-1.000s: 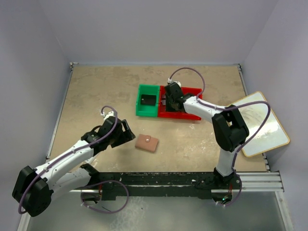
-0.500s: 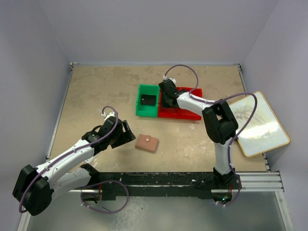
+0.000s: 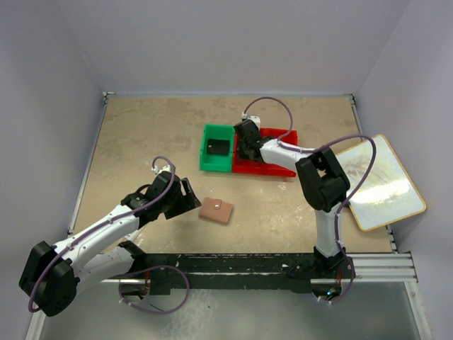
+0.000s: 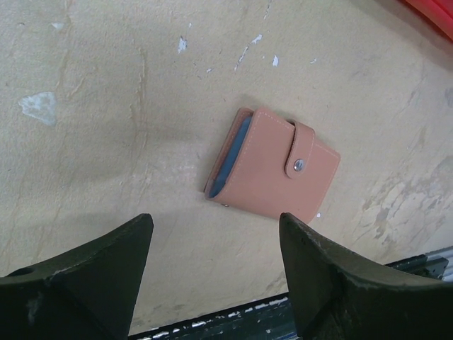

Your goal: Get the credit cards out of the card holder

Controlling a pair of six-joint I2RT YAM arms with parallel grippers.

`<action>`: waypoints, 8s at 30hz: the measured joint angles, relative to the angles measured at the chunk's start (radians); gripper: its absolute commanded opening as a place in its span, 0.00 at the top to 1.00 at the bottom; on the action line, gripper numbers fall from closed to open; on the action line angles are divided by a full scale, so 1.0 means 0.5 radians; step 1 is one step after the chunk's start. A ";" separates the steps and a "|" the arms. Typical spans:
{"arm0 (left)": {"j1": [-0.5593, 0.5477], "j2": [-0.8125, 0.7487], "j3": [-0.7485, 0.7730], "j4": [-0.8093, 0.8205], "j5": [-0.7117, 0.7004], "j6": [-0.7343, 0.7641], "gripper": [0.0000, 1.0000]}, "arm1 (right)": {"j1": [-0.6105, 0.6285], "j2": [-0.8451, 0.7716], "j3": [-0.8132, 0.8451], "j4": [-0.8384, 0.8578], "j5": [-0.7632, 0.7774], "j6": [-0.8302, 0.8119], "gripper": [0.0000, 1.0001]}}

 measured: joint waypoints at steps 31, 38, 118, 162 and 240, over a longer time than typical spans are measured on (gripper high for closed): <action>0.000 0.053 0.000 -0.002 0.108 0.015 0.32 | -0.098 0.130 0.169 0.135 0.066 -0.168 0.79; 0.000 0.067 0.000 -0.002 0.108 0.016 0.32 | -0.134 0.130 0.227 0.088 0.072 -0.225 0.79; 0.002 0.462 -0.249 0.719 0.206 -0.294 0.72 | 1.013 -0.579 -0.692 0.039 -0.436 0.184 0.56; 0.002 0.450 -0.249 0.694 0.175 -0.250 0.80 | 1.191 -0.641 -0.701 -0.275 0.150 0.486 0.59; 0.002 -0.085 -0.226 0.382 -0.225 -0.192 0.20 | 0.797 -1.210 -1.060 0.236 -0.595 0.362 1.00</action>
